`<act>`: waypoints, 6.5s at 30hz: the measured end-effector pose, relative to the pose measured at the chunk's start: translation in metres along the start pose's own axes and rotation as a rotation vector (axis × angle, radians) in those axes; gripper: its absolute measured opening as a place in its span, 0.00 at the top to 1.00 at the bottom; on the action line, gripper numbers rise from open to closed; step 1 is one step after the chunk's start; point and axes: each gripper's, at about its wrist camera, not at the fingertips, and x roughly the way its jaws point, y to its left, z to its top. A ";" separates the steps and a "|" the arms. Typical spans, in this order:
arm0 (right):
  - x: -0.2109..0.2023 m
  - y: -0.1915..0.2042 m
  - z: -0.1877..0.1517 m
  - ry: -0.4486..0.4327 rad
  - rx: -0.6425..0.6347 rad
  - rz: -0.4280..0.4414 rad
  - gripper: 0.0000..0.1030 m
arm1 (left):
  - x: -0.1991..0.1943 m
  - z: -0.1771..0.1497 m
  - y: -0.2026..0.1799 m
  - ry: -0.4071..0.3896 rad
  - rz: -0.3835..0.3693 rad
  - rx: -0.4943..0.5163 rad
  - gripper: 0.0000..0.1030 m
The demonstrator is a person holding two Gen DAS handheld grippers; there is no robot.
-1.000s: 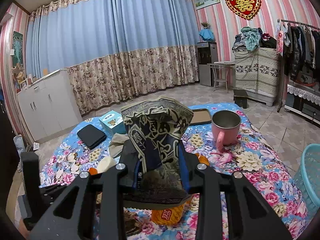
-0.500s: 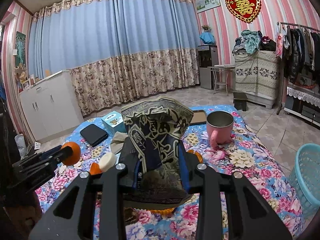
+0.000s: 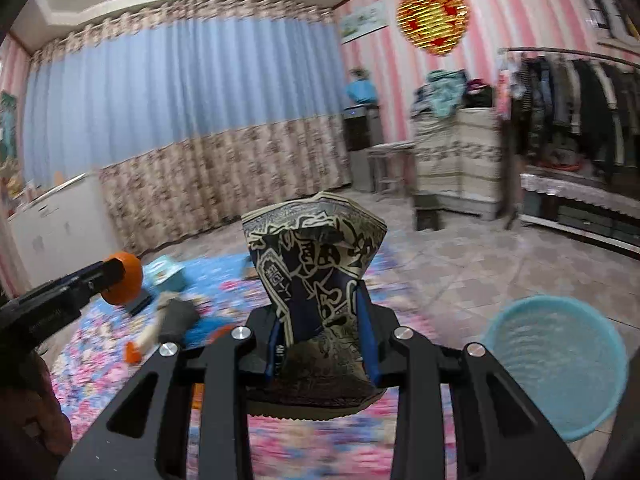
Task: Collect trash
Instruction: 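Carry both items over the blue basket and open both tools to drop them, then grasp a brown crumpled cloth with the left tool while the right tool grasps another, then carry both brown cloths over the blue basket and open both tools, then grasp the black ribbed cylinder with the right tool while the left tool grasps the orange lid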
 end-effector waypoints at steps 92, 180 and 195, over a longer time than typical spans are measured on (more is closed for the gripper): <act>0.106 0.189 -0.123 0.475 -0.206 0.334 0.29 | 0.019 -0.098 0.185 0.267 0.229 -0.109 0.60; 0.063 -0.029 -0.014 0.145 0.064 0.047 0.34 | 0.046 0.001 0.101 0.105 0.221 0.070 0.22; 0.153 0.230 -0.057 0.296 -0.175 0.263 0.33 | 0.049 -0.057 0.261 0.223 0.355 -0.138 0.21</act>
